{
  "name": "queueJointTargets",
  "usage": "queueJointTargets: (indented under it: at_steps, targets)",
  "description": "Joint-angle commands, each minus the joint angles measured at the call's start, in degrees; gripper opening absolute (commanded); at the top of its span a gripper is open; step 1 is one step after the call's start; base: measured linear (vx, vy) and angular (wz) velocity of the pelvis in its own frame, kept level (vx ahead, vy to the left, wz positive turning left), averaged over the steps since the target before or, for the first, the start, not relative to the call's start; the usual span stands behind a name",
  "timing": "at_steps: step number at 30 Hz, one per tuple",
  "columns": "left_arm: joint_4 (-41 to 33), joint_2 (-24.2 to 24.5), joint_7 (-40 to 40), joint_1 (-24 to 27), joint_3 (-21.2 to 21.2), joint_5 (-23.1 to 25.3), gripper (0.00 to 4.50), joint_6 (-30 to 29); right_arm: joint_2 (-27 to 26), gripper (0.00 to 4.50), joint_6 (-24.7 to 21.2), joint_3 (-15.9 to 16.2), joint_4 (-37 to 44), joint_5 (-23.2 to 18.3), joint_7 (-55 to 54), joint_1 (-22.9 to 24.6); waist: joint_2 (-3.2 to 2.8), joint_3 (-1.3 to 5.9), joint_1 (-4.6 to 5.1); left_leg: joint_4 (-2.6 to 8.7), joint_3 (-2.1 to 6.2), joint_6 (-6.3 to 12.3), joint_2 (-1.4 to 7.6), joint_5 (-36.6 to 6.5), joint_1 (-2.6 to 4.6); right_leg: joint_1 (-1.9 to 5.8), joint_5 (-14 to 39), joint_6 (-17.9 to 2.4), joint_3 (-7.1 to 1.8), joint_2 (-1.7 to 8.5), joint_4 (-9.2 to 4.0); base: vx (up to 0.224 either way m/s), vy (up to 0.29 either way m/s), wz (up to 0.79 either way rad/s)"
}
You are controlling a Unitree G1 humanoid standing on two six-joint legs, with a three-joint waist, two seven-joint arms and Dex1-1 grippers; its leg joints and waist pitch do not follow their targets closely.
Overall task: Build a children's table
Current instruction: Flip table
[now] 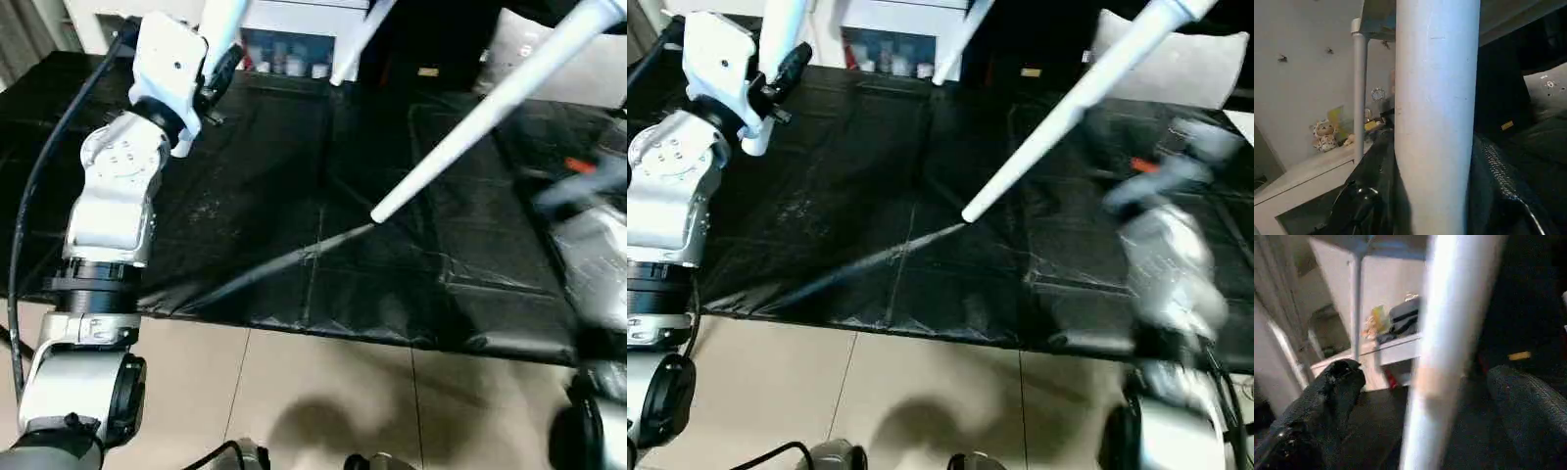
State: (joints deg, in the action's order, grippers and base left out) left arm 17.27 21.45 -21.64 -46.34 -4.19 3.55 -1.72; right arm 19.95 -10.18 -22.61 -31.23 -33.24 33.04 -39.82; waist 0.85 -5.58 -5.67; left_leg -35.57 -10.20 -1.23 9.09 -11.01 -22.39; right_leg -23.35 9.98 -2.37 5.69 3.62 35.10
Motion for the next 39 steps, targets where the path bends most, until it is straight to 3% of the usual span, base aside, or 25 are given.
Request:
queueJointTargets:
  at_steps: [1, 2, 4, 5, 6, 9, 10, 11, 15, 16, 17, 19, 21, 22, 25, 26, 27, 30, 31, 32, 33, 34, 36, 37, 39]
  targets:
    - [1.78, -0.56, -2.80, 0.91, 3.20, 0.20, 1.59, -0.36, 0.39, 4.50, 2.43, 0.88, -8.60, 2.51, 0.32, -5.50, 0.46, 4.70, 0.49, 4.41, 1.63, 2.49, 4.46, -7.50, 1.38, 2.86, 14.68, -11.28, -3.68, 6.28, -4.33, 0.000, 0.000, 0.00]
    - [2.16, -0.62, -2.97, 0.79, 3.35, 0.16, 1.59, -0.14, 0.65, 4.50, 4.51, 1.42, -13.79, 4.56, -1.37, -8.47, 0.70, 4.77, 0.67, 4.34, 1.53, 2.10, 4.39, -7.24, 1.41, 2.75, 14.44, -11.87, -3.66, 6.16, -4.22, 0.000, 0.000, 0.00]
    - [2.27, -0.63, -2.97, 0.78, 3.45, 0.13, 1.59, 0.00, 0.88, 4.50, 5.72, 1.74, -17.39, 6.02, -3.11, -10.36, 0.29, 4.66, 0.50, 4.32, 1.44, 1.52, 4.51, -7.61, 1.56, 2.49, 14.46, -12.06, -3.76, 6.30, -4.17, 0.000, 0.000, 0.00]
    - [2.31, -0.70, -3.09, 0.83, 3.53, -0.03, 1.59, 0.12, 1.01, 4.50, 6.93, 2.13, -20.14, 7.36, -4.38, -11.83, 0.42, 4.84, 0.44, 4.32, 1.47, 1.47, 4.57, -7.00, 1.60, 2.65, 13.16, -12.40, -3.75, 6.33, -3.93, 0.000, 0.000, 0.00]
    - [2.31, -0.88, -3.15, 0.97, 3.63, -0.19, 1.59, 0.21, 0.85, 4.50, 7.54, 2.34, -22.28, 7.53, -3.57, -13.27, 0.76, 4.90, 0.41, 4.32, 1.34, 1.90, 4.57, -6.36, 1.51, 2.76, 11.57, -12.51, -3.81, 6.24, -3.81, 0.000, 0.000, 0.00]
    - [2.02, -1.68, -3.81, 1.95, 3.74, -1.20, 1.59, 0.06, -0.33, 4.50, 7.70, 2.51, -23.87, 6.22, 0.92, -15.96, 0.61, 5.11, 0.25, 4.11, 1.35, 3.79, 4.70, -4.25, 1.23, 3.05, 6.75, -13.94, -3.88, 6.33, -3.05, 0.000, 0.000, 0.00]
    - [2.06, -1.94, -3.96, 2.53, 3.82, -1.38, 1.59, -0.04, -0.76, 4.50, 6.84, 2.49, -22.58, 5.14, 3.17, -16.10, 0.57, 5.11, 0.19, 4.12, 1.32, 4.07, 4.78, -3.81, 1.34, 2.97, 6.25, -13.96, -3.90, 6.31, -3.03, 0.000, 0.000, 0.00]
    - [2.36, -2.94, -4.25, 4.12, 3.60, -2.45, 1.59, -0.44, -1.13, 4.50, 6.38, 2.51, -19.87, 3.54, 7.82, -15.76, 1.10, 5.15, 0.16, 4.02, 1.26, 5.03, 4.72, -3.35, 1.19, 3.27, 5.34, -14.29, -3.92, 6.39, -2.81, 0.000, 0.000, 0.00]
    - [3.22, -4.32, -4.48, 6.53, 3.66, -3.39, 1.59, 0.30, -1.02, 4.50, 4.10, 2.47, -11.76, 0.95, 11.81, -12.19, 0.49, 5.20, -0.09, 3.86, 1.31, 6.52, 4.67, -1.90, 1.22, 3.07, 3.96, -13.84, -3.90, 6.12, -2.72, 0.000, 0.000, 0.00]
    - [3.45, -4.57, -4.38, 7.55, 4.07, -3.12, 1.59, 0.71, -0.44, 4.50, 1.89, 3.32, -5.75, -0.43, 13.00, -9.08, 0.72, 5.32, -0.16, 3.82, 1.31, 7.09, 4.77, -1.47, 1.25, 3.05, 3.33, -13.64, -3.94, 6.15, -2.67, 0.000, 0.000, 0.00]
    - [3.46, -4.61, -4.36, 7.79, 4.16, -3.06, 1.59, 0.79, -0.30, 4.50, 1.39, 3.54, -4.34, -0.75, 13.25, -8.35, 0.29, 5.42, -0.62, 3.72, 1.37, 7.77, 4.90, -0.57, 1.46, 2.93, 2.04, -13.21, -3.94, 6.01, -2.69, 0.000, 0.000, 0.00]
    - [2.80, -4.87, -4.52, 8.99, 4.26, -3.48, 1.59, 0.38, 0.50, 4.50, -0.94, 4.67, 2.09, -1.78, 13.71, -4.84, 0.32, 5.77, -0.76, 3.45, 1.46, 8.79, 4.95, 1.63, 1.39, 2.75, -1.19, -13.85, -3.85, 5.92, -2.15, 0.000, 0.000, 0.00]
    - [1.37, -4.98, -4.65, 11.12, 4.07, -4.26, 1.59, 0.23, 1.52, 4.50, -5.59, 5.51, 13.15, -3.99, 13.30, 1.50, 0.40, 5.35, -1.34, 3.59, 1.49, 9.38, 5.11, 1.44, 1.35, 2.67, -0.59, -13.55, -3.93, 5.87, -2.40, 0.000, 0.000, 0.00]
    - [1.30, -4.95, -4.66, 11.23, 4.07, -4.27, 1.59, 0.24, 1.56, 4.50, -5.90, 5.54, 13.74, -4.17, 13.26, 1.85, 0.43, 5.42, -1.40, 3.60, 1.54, 9.50, 5.10, 1.47, 1.31, 2.74, -0.48, -13.49, -3.92, 5.95, -2.33, 0.000, 0.000, 0.00]
    - [0.54, -3.72, -4.83, 13.34, 2.79, -4.77, 1.59, -0.49, 1.41, 4.50, -9.95, 7.45, 25.13, -5.62, 10.84, 9.13, 0.23, 4.97, -1.76, 4.07, 1.55, 7.65, 5.14, -2.14, 1.37, 2.48, 5.11, -12.14, -3.92, 5.99, -3.26, 0.000, 0.000, 0.00]
    - [0.74, -3.65, -4.88, 13.52, 2.54, -5.03, 1.59, -0.55, 1.17, 4.50, -10.41, 7.81, 26.64, -5.54, 10.25, 10.17, 0.22, 4.83, -1.73, 4.41, 1.65, 5.81, 5.14, -4.43, 1.49, 2.43, 8.07, -11.26, -3.87, 5.98, -3.63, 0.000, 0.000, 0.00]
    - [0.78, -3.65, -4.90, 13.55, 2.49, -5.10, 1.59, -0.56, 1.12, 4.50, -10.53, 7.88, 26.97, -5.51, 10.11, 10.38, 0.22, 4.83, -1.73, 4.41, 1.65, 5.81, 5.14, -4.43, 1.49, 2.43, 8.07, -11.26, -3.87, 5.98, -3.63, 0.000, 0.000, 0.00]
    - [2.05, -2.98, -5.32, 14.25, 3.04, -4.81, 1.59, -0.39, 0.08, 4.50, -12.03, 9.19, 30.20, -3.74, 7.35, 13.27, 0.47, 4.67, -1.46, 4.78, 1.64, 2.65, 5.01, -7.95, 1.59, 2.37, 13.18, -9.56, -3.97, 6.18, -4.33, 0.000, 0.000, 0.00]
    - [2.05, -2.98, -5.32, 14.25, 3.04, -4.81, 1.59, -0.39, 0.08, 4.50, -12.03, 9.19, 30.20, -3.74, 7.35, 13.27, 0.43, 4.62, -1.45, 4.80, 1.70, 2.51, 4.99, -7.73, 1.51, 2.39, 13.25, -9.16, -3.98, 6.21, -4.39, 0.000, 0.000, 0.00]
    - [2.01, -2.83, -4.51, 15.09, 2.35, -5.38, 1.59, -1.35, -0.31, 4.50, -11.40, 10.54, 29.83, -0.78, 5.81, 14.18, -0.08, 4.75, -1.43, 4.85, 1.88, 1.89, 5.05, -7.72, 1.50, 2.38, 13.18, -9.00, -3.92, 6.22, -4.21, 0.000, 0.000, 0.00]
    - [1.94, -2.84, -4.51, 15.19, 2.26, -5.52, 1.59, -1.47, -0.34, 4.50, -11.22, 10.63, 29.66, -0.49, 5.73, 14.19, 0.06, 4.66, -1.26, 4.95, 1.83, 1.55, 5.03, -8.00, 1.48, 2.30, 13.22, -8.80, -3.90, 6.11, -4.36, 0.000, 0.000, 0.00]
    - [1.03, -2.53, -4.61, 16.10, 1.81, -6.26, 1.94, -2.26, -0.54, 4.50, -10.45, 11.05, 28.83, 1.30, 4.79, 14.39, 0.21, 4.70, -1.09, 4.93, 1.79, 1.07, 4.95, -8.58, 1.53, 2.34, 12.96, -8.84, -3.95, 6.20, -4.31, 0.000, 0.000, 0.00]
    - [0.29, -2.02, -4.30, 16.72, 1.72, -6.03, 1.94, -2.60, -0.59, 4.50, -10.51, 10.96, 28.63, 1.92, 3.99, 14.56, 0.17, 4.57, -0.64, 5.12, 1.88, 0.74, 4.99, -9.27, 1.45, 2.47, 13.01, -9.01, -3.99, 6.17, -4.35, 0.000, 0.000, 0.00]
    - [-1.07, -1.62, -4.33, 17.84, 1.01, -6.75, 1.94, -3.66, -0.59, 4.50, -9.59, 10.88, 27.85, 2.97, 3.61, 14.78, 0.28, 5.03, -0.63, 5.00, 1.89, 0.62, 5.04, -9.14, 1.60, 2.65, 12.65, -9.12, -3.95, 6.24, -4.20, 0.000, 0.000, 0.00]
    - [-6.21, -0.66, -4.33, 21.62, -1.32, -8.97, 2.38, -6.71, -0.22, 4.50, -8.81, 10.37, 27.90, 4.09, 2.73, 16.16, 0.43, 4.77, -0.20, 5.17, 1.89, 0.48, 5.15, -9.30, 1.31, 2.84, 12.95, -9.71, -4.06, 6.47, -4.30, 0.000, 0.000, 0.00]
